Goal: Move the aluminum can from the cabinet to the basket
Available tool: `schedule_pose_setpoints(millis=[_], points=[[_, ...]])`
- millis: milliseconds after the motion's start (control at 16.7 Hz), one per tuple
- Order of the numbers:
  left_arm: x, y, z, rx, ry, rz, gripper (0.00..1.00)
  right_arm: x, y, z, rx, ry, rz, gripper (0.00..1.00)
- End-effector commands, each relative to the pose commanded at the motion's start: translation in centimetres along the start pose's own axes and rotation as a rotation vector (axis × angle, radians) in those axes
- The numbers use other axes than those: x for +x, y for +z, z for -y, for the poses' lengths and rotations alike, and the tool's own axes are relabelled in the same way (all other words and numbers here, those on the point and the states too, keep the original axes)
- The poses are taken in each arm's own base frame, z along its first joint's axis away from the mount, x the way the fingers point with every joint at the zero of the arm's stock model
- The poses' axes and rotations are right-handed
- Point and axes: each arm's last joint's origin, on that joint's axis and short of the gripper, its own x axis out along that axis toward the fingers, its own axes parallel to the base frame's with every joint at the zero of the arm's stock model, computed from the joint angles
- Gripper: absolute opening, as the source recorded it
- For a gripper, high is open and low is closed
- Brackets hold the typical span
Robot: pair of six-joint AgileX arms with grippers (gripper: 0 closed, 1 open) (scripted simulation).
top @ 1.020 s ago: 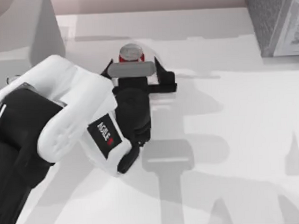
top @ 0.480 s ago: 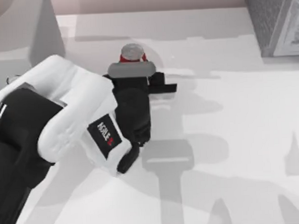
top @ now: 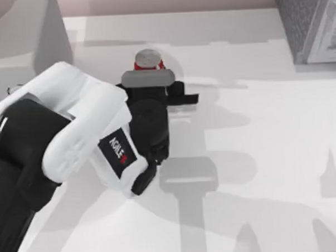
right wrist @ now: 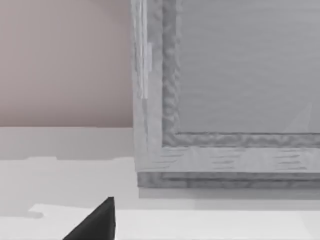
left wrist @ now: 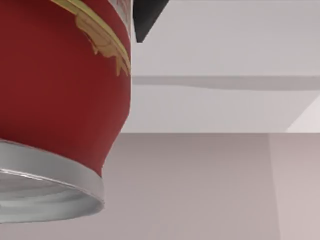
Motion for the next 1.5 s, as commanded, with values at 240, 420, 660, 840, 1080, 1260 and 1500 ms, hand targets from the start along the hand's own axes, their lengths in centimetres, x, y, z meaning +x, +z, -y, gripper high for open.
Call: schedule_pose_setpoints(millis=[240,420,660,840,1080,1260,1500], points=[[0.0,0.0,0.0,0.000,0.000,0.000,0.00,0.0,0.0,0.0,0.000,0.000,0.000,1.00],[-0.1,0.1,0.1,0.000,-0.003,0.001,0.00,0.0,0.0,0.0,0.000,0.000,0.000,1.00],[-0.4,1.3,-1.0,0.053,0.040,-0.047,0.00,0.0,0.0,0.0,0.000,0.000,0.000,1.00],[-0.9,5.0,-1.7,0.085,0.068,-0.075,0.00,0.0,0.0,0.0,0.000,0.000,0.000,1.00],[-3.1,13.5,-2.5,0.070,0.074,-0.043,0.00,0.0,0.0,0.0,0.000,0.000,0.000,1.00],[-7.0,21.1,-4.2,0.019,0.057,0.019,0.00,0.0,0.0,0.0,0.000,0.000,0.000,1.00],[-14.5,27.6,-8.7,-0.037,0.029,0.063,0.00,0.0,0.0,0.0,0.000,0.000,0.000,1.00]])
